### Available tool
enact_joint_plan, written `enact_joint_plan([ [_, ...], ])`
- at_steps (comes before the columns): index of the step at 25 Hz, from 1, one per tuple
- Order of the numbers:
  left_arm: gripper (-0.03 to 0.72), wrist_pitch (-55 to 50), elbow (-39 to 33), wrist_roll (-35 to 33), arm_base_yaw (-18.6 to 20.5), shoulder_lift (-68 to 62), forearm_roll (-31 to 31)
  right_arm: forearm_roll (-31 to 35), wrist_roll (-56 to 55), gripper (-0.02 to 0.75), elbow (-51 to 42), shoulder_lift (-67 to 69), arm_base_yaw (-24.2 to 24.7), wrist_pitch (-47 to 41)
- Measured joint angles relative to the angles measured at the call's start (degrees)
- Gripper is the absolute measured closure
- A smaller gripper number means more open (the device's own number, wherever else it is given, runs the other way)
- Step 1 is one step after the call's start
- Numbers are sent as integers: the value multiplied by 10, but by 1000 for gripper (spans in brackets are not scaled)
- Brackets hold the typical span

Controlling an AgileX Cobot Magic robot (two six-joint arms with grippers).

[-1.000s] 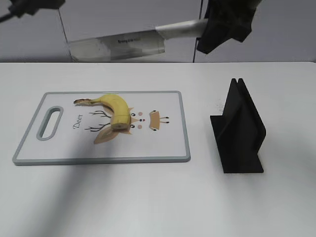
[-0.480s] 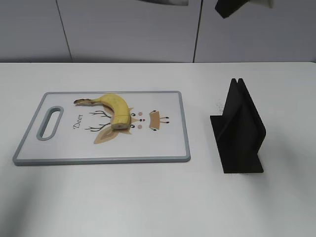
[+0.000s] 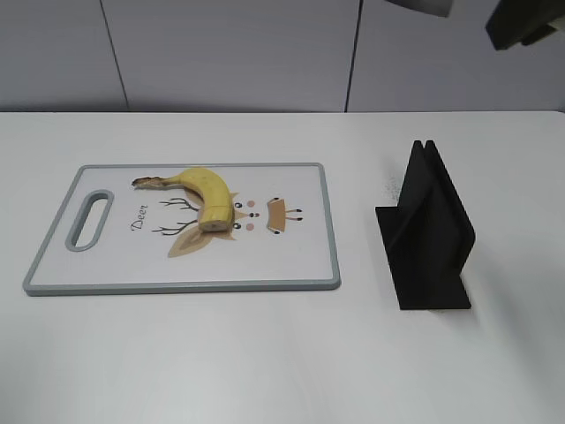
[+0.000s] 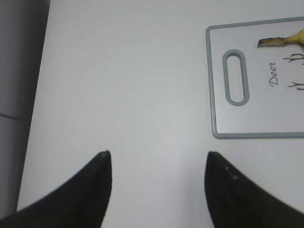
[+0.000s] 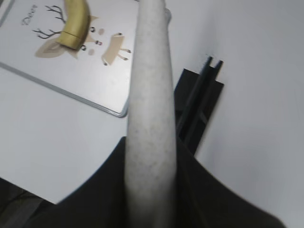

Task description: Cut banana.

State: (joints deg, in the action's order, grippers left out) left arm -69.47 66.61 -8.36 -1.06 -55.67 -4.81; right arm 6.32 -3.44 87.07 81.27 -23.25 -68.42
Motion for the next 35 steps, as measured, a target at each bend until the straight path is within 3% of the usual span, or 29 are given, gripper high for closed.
enact_joint_plan([
  [4, 96, 6, -69, 8, 0, 83, 0, -45, -77, 560, -81, -57, 0, 51],
  [19, 96, 11, -297, 12, 0, 439, 14, -60, -153, 560, -228, -96, 0, 128],
  [25, 96, -5, -331, 12, 0, 548, 16, -63, -162, 560, -279, -103, 0, 152],
  [35, 96, 6, -365, 12, 0, 560, 20, -63, -166, 560, -297, -103, 0, 170],
])
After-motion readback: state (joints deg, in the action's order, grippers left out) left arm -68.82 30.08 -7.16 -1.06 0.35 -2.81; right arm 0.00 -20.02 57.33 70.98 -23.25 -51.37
